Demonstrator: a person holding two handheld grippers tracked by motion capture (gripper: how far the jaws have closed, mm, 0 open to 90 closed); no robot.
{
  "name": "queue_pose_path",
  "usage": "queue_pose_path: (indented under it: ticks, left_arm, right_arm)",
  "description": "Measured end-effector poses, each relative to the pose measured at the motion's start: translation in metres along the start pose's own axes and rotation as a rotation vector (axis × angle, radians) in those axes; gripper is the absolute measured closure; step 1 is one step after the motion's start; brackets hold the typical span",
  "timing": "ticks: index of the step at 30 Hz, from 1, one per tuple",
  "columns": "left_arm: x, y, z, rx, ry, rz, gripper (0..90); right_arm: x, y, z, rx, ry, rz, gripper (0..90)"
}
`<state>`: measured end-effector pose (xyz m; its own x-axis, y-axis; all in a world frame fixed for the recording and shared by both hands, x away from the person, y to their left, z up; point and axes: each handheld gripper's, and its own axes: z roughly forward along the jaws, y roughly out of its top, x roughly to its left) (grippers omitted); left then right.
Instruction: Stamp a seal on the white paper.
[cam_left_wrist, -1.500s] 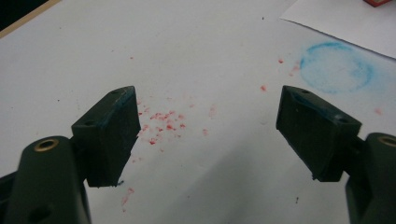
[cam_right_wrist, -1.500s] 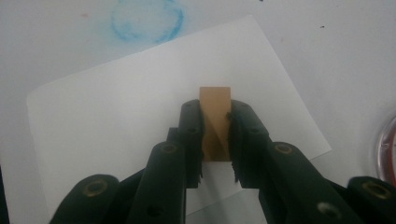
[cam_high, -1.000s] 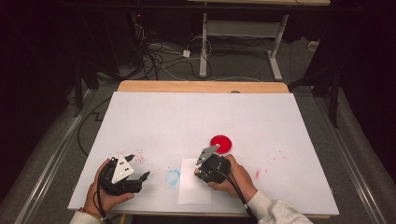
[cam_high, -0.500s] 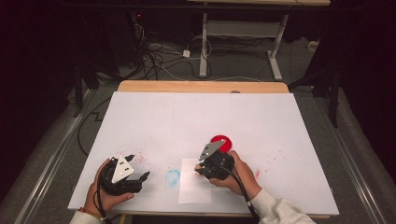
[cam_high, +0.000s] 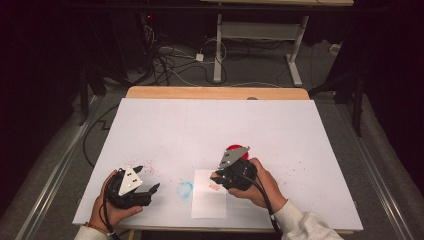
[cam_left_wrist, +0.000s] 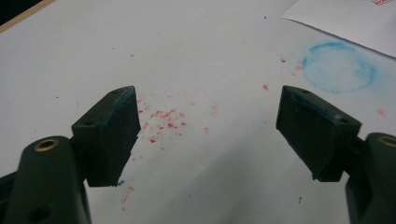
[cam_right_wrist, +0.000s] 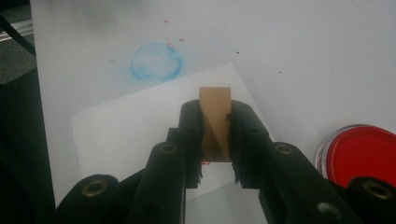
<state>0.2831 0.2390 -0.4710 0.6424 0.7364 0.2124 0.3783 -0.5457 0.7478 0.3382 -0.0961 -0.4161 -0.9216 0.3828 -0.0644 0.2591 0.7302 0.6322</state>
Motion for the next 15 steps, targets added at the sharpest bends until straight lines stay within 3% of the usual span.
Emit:
queue_pose_path:
  ticks: [15]
  left_arm:
    - [-0.001, -0.001, 0.001, 0.010, -0.002, 0.002, 20.9]
  right_arm:
    - [-0.004, 0.000, -0.012, -0.030, -0.003, 0.001, 76.2]
